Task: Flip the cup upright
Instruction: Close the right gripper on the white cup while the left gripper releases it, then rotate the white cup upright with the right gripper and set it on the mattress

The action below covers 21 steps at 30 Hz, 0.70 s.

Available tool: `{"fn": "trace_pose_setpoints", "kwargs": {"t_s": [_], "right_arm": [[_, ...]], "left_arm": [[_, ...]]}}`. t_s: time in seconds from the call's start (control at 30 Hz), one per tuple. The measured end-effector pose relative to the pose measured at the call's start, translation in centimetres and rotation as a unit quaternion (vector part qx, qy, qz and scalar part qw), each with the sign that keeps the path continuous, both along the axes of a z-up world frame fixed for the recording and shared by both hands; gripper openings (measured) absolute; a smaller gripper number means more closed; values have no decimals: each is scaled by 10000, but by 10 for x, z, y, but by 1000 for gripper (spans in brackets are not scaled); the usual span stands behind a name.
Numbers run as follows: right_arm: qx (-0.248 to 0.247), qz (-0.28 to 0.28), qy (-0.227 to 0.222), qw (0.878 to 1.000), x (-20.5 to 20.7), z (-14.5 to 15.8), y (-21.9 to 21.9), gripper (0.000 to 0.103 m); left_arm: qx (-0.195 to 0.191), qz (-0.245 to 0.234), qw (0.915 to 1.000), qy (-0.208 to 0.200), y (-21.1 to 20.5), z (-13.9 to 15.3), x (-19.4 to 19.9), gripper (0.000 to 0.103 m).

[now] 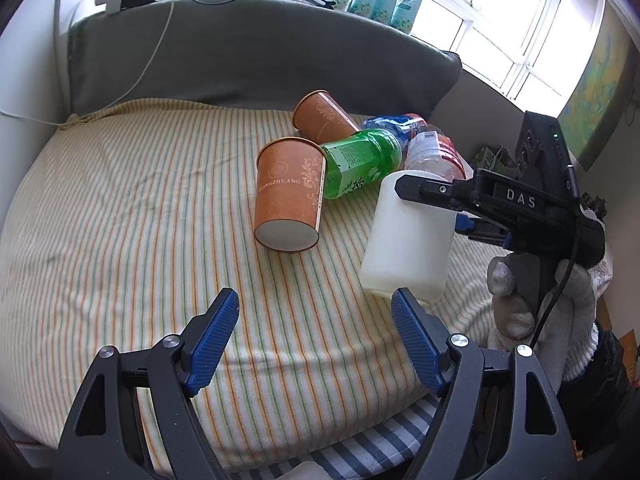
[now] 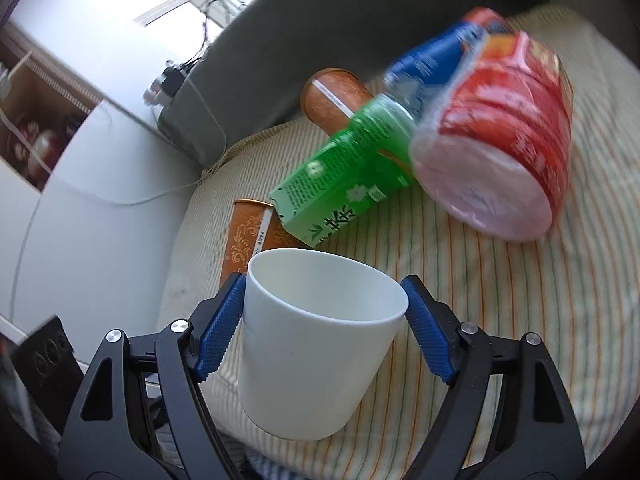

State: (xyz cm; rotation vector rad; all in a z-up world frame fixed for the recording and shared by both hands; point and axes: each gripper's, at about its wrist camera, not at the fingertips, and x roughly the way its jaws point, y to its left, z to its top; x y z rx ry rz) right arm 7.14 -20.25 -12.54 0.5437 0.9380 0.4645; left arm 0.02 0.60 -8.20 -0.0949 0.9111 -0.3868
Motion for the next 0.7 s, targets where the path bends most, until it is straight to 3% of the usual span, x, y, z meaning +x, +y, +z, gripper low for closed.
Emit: {"fn": "trace_pose_setpoints", "kwargs": {"t_s": [0.17, 0.33, 0.5, 0.7], "right_arm": [[-752, 83, -751, 9943, -12, 21, 19, 81], [-1455, 151, -1431, 9788, -25, 31, 31, 81], [-1766, 230, -1872, 9660, -34, 31, 40, 81], [-1723, 244, -2058, 9630, -49, 32, 40, 81]], "left_arm": [[-43, 21, 10000, -8, 1, 0, 1, 79], [-74, 36, 10000, -40, 1, 2, 0, 79], [-90, 38, 9999, -50, 2, 3, -2, 79], [-98, 33, 9999, -47, 1, 3, -2, 79]]}}
